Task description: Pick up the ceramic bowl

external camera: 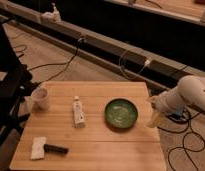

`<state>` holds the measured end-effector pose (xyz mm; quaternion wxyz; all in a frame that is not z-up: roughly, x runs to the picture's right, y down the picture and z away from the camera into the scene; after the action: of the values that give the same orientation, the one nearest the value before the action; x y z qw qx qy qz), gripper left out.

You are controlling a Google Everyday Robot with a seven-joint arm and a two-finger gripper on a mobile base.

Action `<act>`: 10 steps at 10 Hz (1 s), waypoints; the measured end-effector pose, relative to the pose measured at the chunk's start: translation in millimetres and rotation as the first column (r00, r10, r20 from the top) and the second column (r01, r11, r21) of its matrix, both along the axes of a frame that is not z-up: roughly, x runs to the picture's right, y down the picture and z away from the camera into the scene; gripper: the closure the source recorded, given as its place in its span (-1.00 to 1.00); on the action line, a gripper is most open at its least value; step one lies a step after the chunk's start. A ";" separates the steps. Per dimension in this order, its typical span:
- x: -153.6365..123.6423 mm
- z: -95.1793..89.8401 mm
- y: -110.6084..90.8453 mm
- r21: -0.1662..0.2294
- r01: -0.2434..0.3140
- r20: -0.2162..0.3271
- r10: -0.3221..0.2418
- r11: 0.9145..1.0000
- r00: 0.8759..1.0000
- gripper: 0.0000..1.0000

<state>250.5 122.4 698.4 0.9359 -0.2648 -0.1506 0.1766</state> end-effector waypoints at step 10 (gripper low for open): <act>-36.1 34.9 43.9 -0.009 0.188 0.020 -0.188 0.982 0.982 -0.60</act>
<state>214.4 166.2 733.3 0.9454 -0.2848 -0.1330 0.0857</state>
